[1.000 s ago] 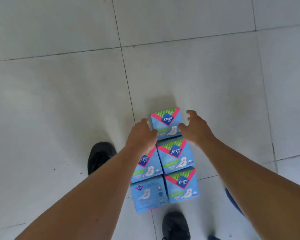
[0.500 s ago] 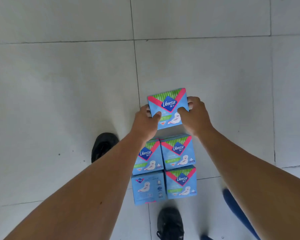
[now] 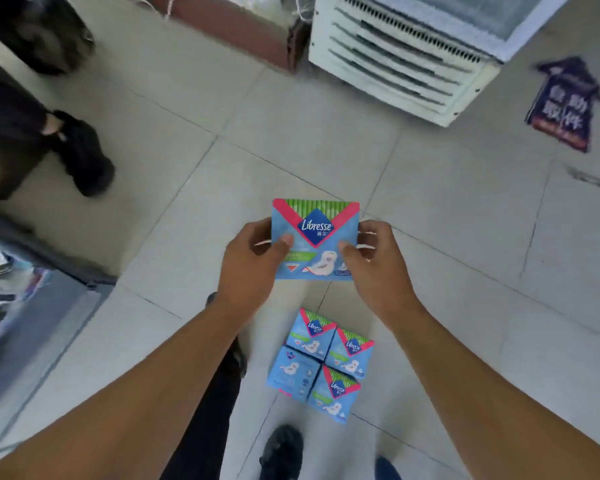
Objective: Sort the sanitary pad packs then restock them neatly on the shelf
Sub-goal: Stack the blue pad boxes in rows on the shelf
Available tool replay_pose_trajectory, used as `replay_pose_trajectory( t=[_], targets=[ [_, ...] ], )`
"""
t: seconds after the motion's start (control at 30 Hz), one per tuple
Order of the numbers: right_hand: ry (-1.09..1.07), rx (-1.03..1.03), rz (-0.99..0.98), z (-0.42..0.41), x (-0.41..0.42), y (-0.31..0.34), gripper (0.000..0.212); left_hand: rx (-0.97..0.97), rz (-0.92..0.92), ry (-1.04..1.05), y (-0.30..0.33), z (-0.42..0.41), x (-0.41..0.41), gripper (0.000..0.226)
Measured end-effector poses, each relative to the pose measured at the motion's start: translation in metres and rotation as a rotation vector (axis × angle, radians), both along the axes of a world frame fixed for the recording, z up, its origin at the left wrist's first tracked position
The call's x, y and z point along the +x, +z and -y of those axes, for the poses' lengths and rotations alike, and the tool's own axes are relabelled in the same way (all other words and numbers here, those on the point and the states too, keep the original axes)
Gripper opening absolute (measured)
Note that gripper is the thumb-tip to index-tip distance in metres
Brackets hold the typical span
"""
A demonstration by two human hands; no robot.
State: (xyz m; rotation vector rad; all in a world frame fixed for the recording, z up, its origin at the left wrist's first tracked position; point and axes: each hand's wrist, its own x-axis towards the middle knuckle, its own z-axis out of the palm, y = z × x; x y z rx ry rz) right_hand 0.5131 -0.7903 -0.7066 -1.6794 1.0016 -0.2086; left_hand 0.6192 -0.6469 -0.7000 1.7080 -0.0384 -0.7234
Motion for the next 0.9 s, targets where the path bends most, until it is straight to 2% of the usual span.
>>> replay_pose_trajectory(
  t=[0.13,0.23,0.57,0.73,0.9],
  targets=[
    [0.202,-0.023,0.067,-0.069,0.052,0.060,0.025,0.008,0.036,0.154,0.058,-0.090,0.030,0.023],
    [0.337,-0.018,0.096,-0.130,0.098,0.084,0.025,0.044,0.085,0.286,0.083,-0.161,0.055,0.033],
    [0.719,-0.042,0.172,-0.327,0.228,0.107,0.030,0.178,0.218,0.548,0.117,-0.377,0.115,0.033],
    [0.844,-0.098,0.188,-0.392,0.275,0.110,0.033,0.238,0.225,0.642,0.116,-0.440,0.141,0.036],
    [0.943,-0.215,0.230,-0.427,0.319,0.102,0.032,0.286,0.295,0.736,0.104,-0.465,0.167,0.040]
  ],
)
